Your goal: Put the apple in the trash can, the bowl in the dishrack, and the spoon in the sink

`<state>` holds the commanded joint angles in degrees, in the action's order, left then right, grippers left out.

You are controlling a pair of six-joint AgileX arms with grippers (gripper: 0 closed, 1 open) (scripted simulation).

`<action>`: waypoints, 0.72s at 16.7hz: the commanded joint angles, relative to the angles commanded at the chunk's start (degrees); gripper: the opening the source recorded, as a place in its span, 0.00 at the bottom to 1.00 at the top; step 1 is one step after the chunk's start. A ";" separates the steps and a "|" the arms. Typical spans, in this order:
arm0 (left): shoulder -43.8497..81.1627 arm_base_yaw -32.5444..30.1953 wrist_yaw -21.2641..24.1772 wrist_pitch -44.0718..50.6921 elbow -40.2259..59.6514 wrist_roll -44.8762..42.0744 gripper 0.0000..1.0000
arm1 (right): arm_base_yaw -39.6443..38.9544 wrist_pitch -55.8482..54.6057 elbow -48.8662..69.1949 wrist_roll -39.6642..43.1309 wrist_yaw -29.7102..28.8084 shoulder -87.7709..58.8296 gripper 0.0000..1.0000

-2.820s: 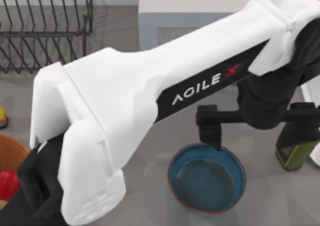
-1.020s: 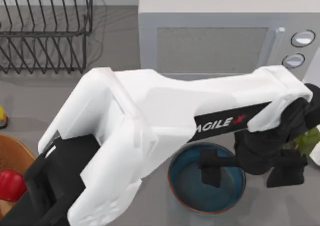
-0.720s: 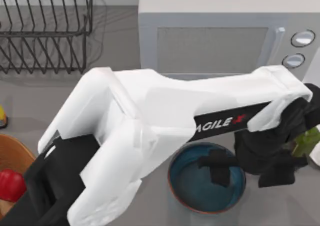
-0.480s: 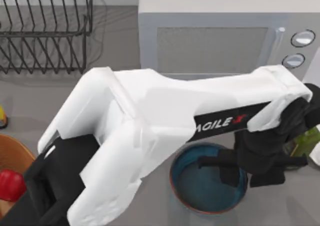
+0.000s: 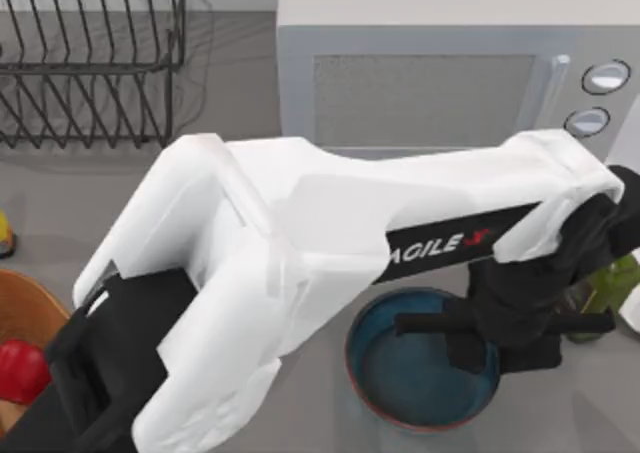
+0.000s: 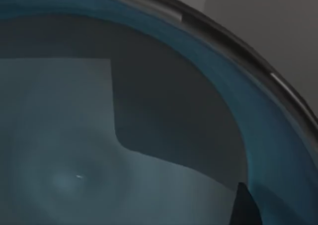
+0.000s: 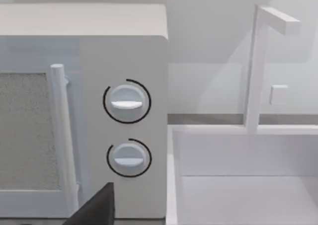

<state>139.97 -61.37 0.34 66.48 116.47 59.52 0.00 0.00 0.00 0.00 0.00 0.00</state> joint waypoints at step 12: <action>2.69 3.14 -4.40 18.83 8.73 3.76 0.00 | 0.00 0.00 0.00 0.00 0.00 0.00 1.00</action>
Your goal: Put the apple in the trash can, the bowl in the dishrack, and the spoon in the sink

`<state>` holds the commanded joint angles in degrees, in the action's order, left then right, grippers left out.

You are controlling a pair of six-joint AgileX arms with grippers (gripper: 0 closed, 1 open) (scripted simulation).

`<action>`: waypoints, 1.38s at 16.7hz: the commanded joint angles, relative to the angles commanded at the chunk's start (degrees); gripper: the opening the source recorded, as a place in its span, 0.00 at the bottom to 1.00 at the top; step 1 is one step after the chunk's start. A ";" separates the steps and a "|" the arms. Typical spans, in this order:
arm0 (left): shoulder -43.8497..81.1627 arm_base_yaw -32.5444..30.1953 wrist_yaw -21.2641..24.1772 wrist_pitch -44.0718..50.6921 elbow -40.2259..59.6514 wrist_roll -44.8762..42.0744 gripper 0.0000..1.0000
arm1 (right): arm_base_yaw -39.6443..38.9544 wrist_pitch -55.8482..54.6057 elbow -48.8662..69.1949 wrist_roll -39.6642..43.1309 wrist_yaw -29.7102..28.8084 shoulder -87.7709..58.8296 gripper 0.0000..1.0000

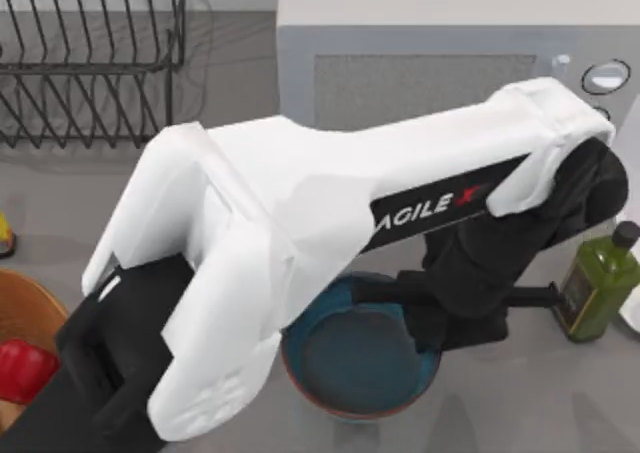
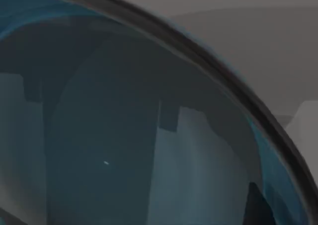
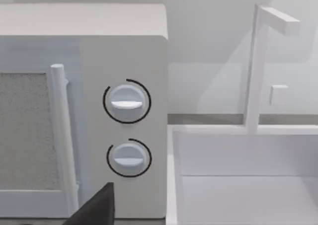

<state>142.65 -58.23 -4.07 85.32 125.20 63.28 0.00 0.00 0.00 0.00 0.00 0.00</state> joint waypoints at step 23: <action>-7.11 2.91 5.39 -0.41 10.62 -8.94 0.00 | 0.00 0.00 0.00 0.00 0.00 0.00 1.00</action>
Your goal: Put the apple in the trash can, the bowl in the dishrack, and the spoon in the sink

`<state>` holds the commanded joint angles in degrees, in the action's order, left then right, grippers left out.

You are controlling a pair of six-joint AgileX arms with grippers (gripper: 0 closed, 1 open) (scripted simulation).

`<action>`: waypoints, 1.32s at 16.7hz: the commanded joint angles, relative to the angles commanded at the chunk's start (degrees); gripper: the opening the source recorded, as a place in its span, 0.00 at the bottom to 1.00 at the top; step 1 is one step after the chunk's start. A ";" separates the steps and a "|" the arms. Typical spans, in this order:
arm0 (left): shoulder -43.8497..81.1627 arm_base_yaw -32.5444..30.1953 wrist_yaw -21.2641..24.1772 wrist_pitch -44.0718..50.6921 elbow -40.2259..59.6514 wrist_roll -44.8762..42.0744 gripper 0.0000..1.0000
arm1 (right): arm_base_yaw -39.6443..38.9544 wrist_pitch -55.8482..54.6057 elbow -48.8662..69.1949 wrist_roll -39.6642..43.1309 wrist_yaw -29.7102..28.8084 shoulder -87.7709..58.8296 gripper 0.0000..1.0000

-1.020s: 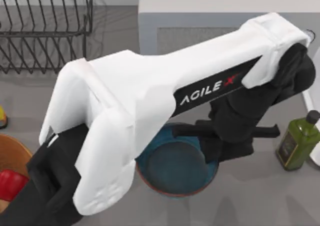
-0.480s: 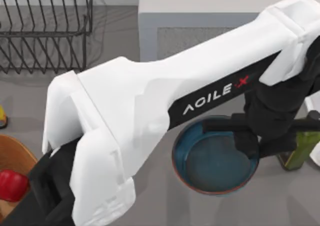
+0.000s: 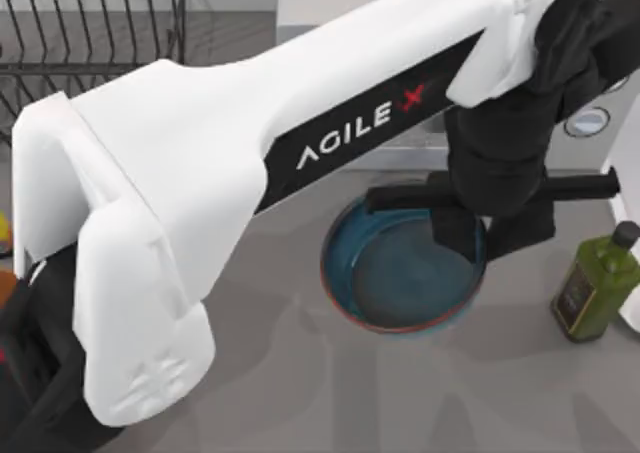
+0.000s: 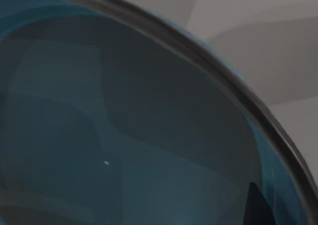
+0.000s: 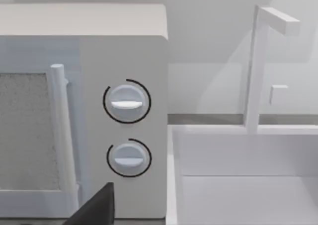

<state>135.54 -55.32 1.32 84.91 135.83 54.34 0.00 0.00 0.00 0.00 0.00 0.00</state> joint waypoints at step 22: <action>-84.53 65.69 10.54 -71.98 -72.02 -55.06 0.00 | 0.00 0.00 0.00 0.00 0.00 0.00 1.00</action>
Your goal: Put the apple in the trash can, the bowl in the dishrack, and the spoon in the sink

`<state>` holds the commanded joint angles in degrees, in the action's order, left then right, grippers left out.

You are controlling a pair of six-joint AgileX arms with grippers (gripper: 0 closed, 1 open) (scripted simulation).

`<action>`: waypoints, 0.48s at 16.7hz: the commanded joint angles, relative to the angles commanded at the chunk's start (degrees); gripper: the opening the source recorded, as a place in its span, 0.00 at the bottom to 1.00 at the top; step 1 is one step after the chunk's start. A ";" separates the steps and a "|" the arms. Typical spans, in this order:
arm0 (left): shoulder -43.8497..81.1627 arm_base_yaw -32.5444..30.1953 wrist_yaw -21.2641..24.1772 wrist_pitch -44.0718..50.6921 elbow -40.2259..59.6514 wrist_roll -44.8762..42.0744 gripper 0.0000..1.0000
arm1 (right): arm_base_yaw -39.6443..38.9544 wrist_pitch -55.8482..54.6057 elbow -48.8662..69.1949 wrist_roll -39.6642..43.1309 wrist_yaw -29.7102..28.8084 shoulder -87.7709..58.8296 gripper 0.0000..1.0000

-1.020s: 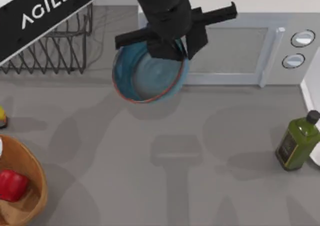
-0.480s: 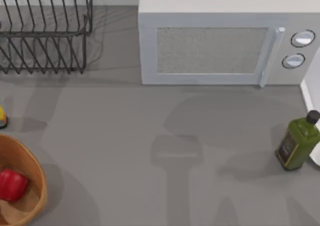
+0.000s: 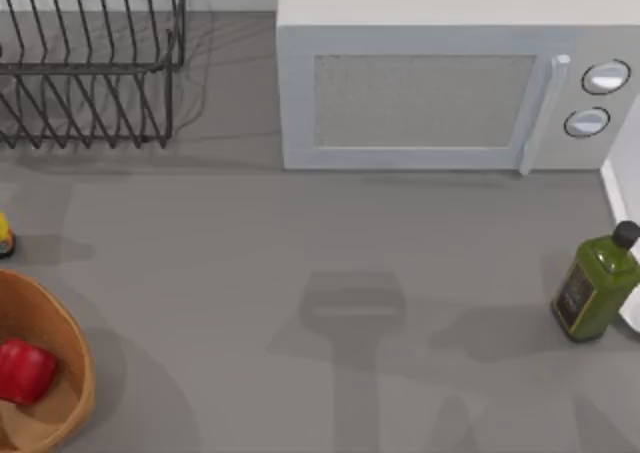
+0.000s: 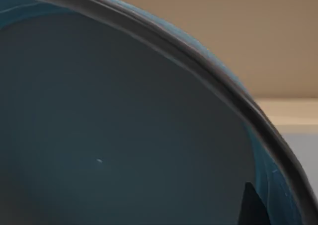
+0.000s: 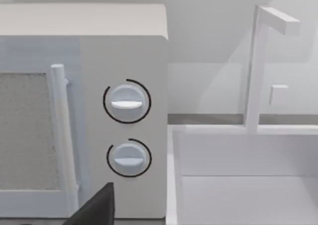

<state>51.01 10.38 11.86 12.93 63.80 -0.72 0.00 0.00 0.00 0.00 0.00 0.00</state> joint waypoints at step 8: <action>3.22 -0.50 -0.51 -3.35 -0.35 -0.02 0.00 | 0.00 0.00 0.00 0.00 0.00 0.00 1.00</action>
<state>54.23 9.88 11.36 9.58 63.46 -0.74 0.00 0.00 0.00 0.00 0.00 0.00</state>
